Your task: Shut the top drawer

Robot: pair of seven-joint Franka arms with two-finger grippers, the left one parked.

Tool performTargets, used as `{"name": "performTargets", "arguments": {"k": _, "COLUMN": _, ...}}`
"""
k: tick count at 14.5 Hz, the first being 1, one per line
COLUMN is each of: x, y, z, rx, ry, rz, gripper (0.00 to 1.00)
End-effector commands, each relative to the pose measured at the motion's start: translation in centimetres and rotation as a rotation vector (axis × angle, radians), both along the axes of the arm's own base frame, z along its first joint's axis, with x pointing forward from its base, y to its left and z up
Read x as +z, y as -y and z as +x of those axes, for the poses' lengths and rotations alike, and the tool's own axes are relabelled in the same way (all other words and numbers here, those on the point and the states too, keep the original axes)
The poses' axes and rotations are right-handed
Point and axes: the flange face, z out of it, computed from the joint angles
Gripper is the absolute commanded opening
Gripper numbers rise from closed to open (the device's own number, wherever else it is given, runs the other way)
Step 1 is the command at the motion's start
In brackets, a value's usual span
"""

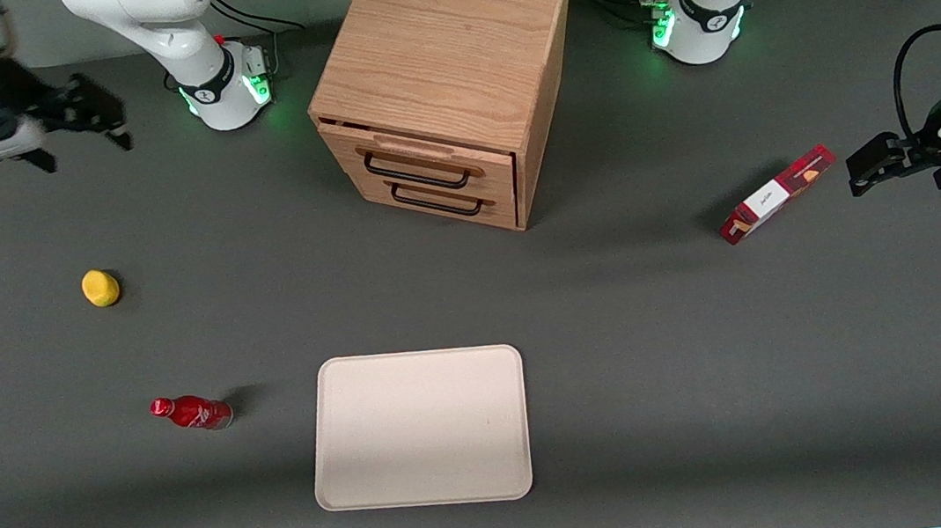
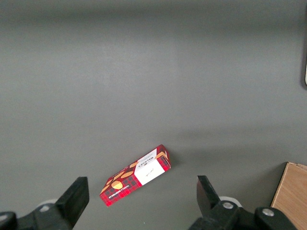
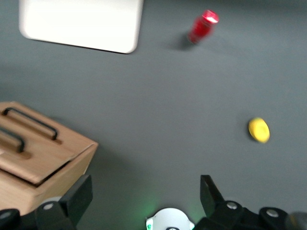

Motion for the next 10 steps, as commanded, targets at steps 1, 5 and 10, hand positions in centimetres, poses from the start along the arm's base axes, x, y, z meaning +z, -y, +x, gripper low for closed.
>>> {"name": "performTargets", "arguments": {"k": 1, "x": -4.4, "y": 3.8, "z": -1.4, "rx": -0.072, "ry": -0.006, "rz": 0.007, "gripper": 1.0}}
{"name": "performTargets", "arguments": {"k": 5, "x": -6.5, "y": 4.2, "z": -2.2, "rx": -0.063, "ry": 0.019, "rz": -0.058, "gripper": 1.0}}
{"name": "performTargets", "arguments": {"k": 10, "x": -5.2, "y": 5.2, "z": 0.7, "rx": -0.079, "ry": 0.037, "rz": -0.047, "gripper": 1.0}}
